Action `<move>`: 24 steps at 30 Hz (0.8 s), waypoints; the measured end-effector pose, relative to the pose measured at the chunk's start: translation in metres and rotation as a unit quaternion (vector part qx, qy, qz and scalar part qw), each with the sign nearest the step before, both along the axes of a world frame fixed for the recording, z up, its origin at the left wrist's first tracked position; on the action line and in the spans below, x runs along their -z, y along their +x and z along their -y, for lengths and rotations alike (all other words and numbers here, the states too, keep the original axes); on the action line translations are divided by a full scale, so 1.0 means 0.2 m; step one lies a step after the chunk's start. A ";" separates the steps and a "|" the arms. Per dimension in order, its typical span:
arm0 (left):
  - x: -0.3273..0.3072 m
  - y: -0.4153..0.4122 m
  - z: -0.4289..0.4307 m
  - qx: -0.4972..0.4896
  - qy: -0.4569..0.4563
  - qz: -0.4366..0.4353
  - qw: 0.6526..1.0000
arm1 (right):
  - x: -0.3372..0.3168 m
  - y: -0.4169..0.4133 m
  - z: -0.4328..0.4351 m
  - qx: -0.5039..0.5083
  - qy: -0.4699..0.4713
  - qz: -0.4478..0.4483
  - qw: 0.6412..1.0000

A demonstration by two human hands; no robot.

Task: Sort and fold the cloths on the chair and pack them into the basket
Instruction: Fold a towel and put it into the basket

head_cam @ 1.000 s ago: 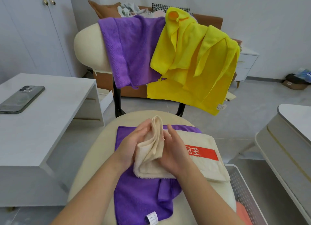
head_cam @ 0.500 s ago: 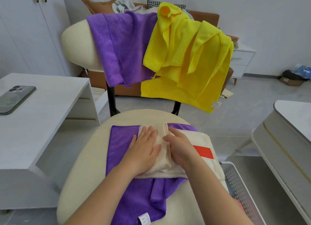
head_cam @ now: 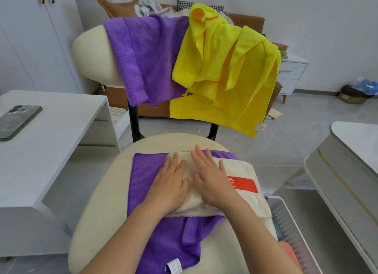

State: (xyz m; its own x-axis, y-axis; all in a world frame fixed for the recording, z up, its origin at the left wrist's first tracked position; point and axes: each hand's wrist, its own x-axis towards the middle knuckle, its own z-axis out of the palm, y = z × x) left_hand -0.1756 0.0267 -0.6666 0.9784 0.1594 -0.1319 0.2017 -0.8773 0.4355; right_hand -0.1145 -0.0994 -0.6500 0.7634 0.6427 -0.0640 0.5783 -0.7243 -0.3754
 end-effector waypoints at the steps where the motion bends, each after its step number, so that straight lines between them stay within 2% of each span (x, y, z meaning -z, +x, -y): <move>1: 0.00 0.00 0.00 -0.003 0.009 -0.002 1.000 | 0.01 0.00 0.00 -0.014 -0.031 -0.007 0.999; 4: -0.01 -0.02 0.00 -0.008 0.042 -0.024 0.999 | 0.03 0.01 0.02 -0.020 -0.086 -0.019 0.996; 8: 0.00 -0.04 0.02 -0.014 0.089 -0.018 0.996 | -0.06 0.01 0.01 -0.010 -0.039 -0.037 0.998; 11: 0.02 -0.04 0.04 -0.037 0.083 -0.008 0.996 | -0.05 -0.02 -0.02 0.007 -0.021 -0.025 0.999; 15: 0.01 -0.03 0.04 -0.101 0.030 0.022 0.994 | 0.04 -0.01 -0.02 -0.010 -0.105 0.000 0.994; 18: -0.03 -0.02 0.00 -0.191 -0.125 0.089 0.970 | 0.05 0.00 0.00 -0.014 -0.104 0.005 0.994; 21: -0.07 0.03 -0.07 -0.271 -0.291 0.021 0.917 | 0.06 0.00 -0.01 -0.006 -0.066 0.002 0.998; 24: -0.11 0.03 -0.09 -0.271 -0.463 -0.019 0.844 | 0.04 0.00 0.01 0.026 0.049 -0.022 0.998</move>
